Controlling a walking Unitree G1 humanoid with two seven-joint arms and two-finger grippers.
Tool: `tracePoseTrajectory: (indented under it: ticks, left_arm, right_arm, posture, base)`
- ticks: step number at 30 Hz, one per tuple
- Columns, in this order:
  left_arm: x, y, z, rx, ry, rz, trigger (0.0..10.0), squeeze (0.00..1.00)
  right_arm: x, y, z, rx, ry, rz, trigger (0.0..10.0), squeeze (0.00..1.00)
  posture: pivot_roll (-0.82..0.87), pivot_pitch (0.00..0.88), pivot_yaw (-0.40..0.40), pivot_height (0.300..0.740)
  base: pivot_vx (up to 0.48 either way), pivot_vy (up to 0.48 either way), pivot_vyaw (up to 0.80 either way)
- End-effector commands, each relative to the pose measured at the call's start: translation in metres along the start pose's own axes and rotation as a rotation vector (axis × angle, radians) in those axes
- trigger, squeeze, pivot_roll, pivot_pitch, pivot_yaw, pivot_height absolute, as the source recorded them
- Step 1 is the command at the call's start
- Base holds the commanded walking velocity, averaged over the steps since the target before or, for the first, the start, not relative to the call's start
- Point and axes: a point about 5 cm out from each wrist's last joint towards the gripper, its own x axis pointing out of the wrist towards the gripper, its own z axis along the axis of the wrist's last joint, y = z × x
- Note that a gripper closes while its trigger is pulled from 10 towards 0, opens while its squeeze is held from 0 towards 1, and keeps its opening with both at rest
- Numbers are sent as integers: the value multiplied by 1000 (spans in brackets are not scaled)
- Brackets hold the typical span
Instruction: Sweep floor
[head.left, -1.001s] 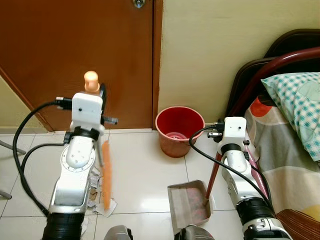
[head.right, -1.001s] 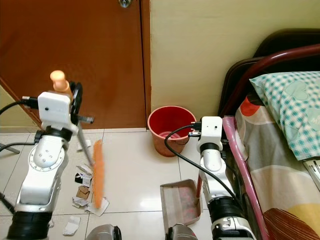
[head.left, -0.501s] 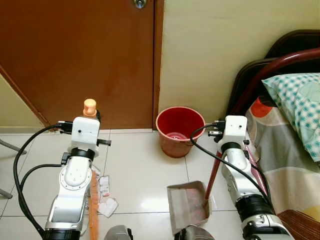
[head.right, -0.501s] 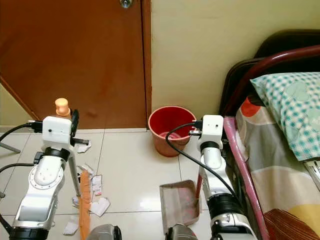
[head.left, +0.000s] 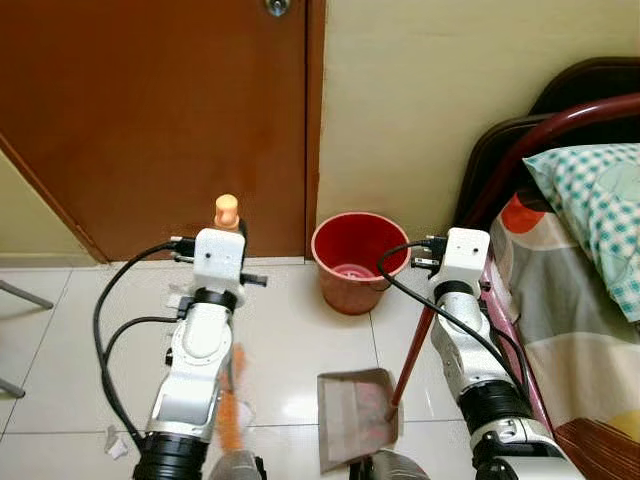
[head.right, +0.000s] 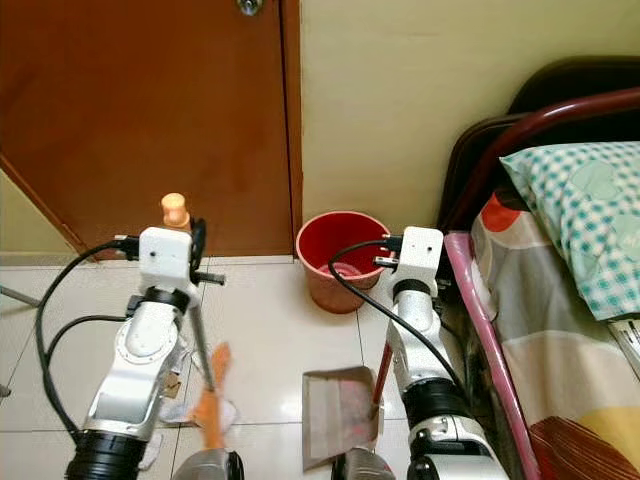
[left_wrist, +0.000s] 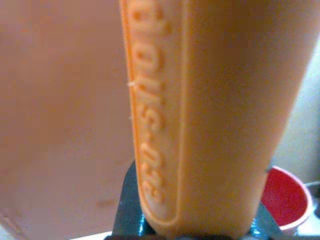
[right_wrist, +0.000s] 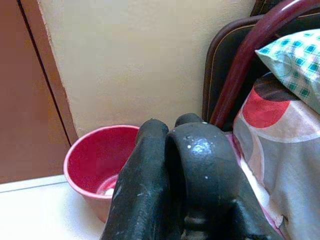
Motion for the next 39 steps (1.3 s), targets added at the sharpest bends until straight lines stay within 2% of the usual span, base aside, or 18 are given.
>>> tracePoseTrajectory:
  ticks: [1,5,10,11,12,14,16,18,23,27,30,35,39]
  left_arm:
    - [6,-4,9,-32,-42,1,10000,0]
    - [10,-8,12,-65,-49,2,10000,0]
    - [16,-6,19,-172,-68,41,10000,0]
    - [18,-3,20,-213,-59,62,10000,0]
    - [18,-3,20,-213,-59,62,10000,0]
    - [21,7,23,-277,-54,107,10000,0]
    - [23,12,24,-289,-59,125,10000,0]
    - [23,13,25,-290,-61,129,10000,0]
    - [26,32,35,-256,-103,167,10000,0]
    - [26,53,49,-218,-146,202,10000,0]
    - [23,66,57,-157,-177,211,10000,0]
    - [11,80,38,-109,-120,235,10000,0]
    - [2,82,24,-71,-79,237,10000,0]
  right_arm:
    - [4,3,9,9,-34,-6,10000,0]
    - [5,7,10,9,-37,-5,10000,0]
    - [6,11,12,5,-41,-3,10000,0]
    - [7,11,12,4,-40,-2,10000,0]
    - [7,11,12,4,-40,-2,10000,0]
    - [7,12,11,0,-41,-2,10000,0]
    - [8,12,11,-3,-41,-1,10000,0]
    - [8,12,11,-4,-41,-1,10000,0]
    - [9,12,10,-11,-41,-1,10000,0]
    - [10,11,10,-19,-42,2,10000,0]
    - [9,11,9,-22,-39,3,10000,0]
    - [9,11,7,-24,-33,4,10000,0]
    - [9,12,7,-26,-35,5,10000,0]
  posture:
    - [21,96,-9,740]
    - [20,96,-8,740]
    - [20,96,-8,740]
    - [23,94,-5,740]
    - [23,94,-5,740]
    - [23,94,-5,740]
    - [26,92,-7,740]
    - [26,92,-7,740]
    - [29,91,-11,740]
    - [33,90,-15,740]
    - [40,89,-16,740]
    - [40,89,-16,740]
    - [40,87,-16,740]
  base:
    - [0,0,0]
    - [0,0,0]
    - [0,0,0]
    - [0,0,0]
    - [0,0,0]
    - [0,0,0]
    - [0,0,0]
    - [0,0,0]
    - [0,0,0]
    - [0,0,0]
    - [0,0,0]
    - [0,0,0]
    - [0,0,0]
